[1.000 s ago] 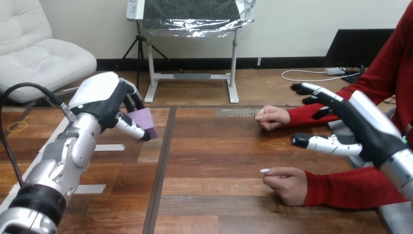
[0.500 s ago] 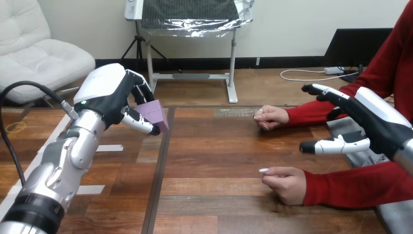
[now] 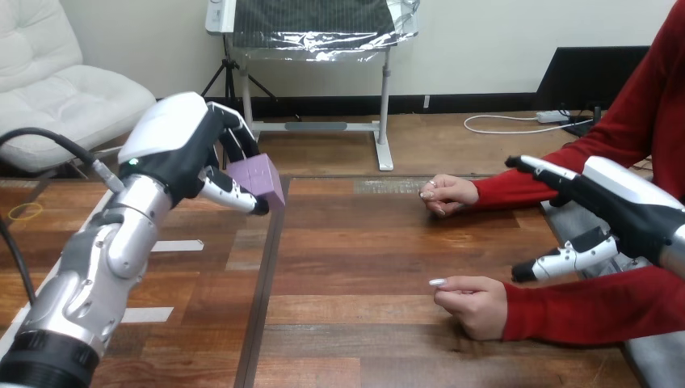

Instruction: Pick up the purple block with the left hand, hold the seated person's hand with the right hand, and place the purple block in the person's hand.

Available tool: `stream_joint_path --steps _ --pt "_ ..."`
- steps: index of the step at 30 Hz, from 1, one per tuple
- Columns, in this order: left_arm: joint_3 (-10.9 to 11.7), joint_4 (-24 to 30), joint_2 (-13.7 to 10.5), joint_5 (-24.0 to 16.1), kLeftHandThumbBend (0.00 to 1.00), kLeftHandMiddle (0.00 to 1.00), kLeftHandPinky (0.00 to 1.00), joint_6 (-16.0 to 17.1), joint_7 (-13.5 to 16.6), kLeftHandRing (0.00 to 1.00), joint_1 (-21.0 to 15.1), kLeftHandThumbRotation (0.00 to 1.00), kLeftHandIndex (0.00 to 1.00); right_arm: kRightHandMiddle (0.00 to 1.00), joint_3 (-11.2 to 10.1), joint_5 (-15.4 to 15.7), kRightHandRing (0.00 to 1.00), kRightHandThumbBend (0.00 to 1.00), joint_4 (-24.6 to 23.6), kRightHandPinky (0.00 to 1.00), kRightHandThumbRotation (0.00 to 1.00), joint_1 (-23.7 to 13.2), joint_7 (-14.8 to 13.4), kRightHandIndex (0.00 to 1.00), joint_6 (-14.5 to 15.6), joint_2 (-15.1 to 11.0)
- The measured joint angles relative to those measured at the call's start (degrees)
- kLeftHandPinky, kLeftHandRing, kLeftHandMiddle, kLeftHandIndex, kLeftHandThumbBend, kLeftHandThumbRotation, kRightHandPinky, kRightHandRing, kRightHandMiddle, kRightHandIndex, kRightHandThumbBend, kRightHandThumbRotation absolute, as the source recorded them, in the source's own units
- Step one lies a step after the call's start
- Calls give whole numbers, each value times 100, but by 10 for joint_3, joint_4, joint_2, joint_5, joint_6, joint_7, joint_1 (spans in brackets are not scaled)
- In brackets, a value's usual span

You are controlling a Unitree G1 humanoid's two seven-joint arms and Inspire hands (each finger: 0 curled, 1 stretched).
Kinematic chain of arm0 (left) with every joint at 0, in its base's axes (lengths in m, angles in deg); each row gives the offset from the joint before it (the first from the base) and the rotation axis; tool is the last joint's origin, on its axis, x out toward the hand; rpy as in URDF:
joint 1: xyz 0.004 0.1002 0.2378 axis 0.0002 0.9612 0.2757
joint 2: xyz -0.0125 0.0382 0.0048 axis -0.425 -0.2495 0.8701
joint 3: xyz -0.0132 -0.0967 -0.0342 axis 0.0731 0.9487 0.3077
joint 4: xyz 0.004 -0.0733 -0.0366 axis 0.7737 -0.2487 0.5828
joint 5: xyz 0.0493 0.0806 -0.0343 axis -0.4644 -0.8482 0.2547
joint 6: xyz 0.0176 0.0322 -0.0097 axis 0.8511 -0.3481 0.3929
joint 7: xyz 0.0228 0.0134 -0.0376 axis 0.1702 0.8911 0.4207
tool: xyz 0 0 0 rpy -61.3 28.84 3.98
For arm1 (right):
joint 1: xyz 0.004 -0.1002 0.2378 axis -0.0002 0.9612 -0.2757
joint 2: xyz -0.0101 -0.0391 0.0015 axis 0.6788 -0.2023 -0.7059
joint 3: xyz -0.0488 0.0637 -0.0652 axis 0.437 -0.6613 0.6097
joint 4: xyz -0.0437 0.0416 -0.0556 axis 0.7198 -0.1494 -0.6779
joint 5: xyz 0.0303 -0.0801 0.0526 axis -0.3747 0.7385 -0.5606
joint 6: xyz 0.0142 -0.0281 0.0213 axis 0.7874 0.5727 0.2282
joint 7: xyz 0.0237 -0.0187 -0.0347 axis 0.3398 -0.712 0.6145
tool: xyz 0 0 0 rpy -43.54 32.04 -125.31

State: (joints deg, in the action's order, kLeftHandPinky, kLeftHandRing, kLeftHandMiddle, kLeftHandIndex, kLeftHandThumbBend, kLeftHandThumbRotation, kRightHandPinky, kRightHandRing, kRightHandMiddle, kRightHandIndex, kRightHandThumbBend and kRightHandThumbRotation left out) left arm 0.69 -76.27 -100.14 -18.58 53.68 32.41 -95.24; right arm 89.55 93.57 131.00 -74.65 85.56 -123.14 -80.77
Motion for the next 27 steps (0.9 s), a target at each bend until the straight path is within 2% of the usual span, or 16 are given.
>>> stream_joint_path --steps 7,16,27 --pt "13 32 -1 4 71 38 25 -4 -10 30 10 0 44 96 26 27 97 100 19 98 35 -18 8 97 18 -3" --pt "24 67 -1 8 70 38 24 -5 -19 29 21 0 44 92 52 49 92 100 47 96 33 -32 8 94 22 -3" --pt "31 99 -1 9 71 36 21 -5 -28 26 29 0 43 90 78 73 90 100 81 94 37 -47 8 91 23 -3"
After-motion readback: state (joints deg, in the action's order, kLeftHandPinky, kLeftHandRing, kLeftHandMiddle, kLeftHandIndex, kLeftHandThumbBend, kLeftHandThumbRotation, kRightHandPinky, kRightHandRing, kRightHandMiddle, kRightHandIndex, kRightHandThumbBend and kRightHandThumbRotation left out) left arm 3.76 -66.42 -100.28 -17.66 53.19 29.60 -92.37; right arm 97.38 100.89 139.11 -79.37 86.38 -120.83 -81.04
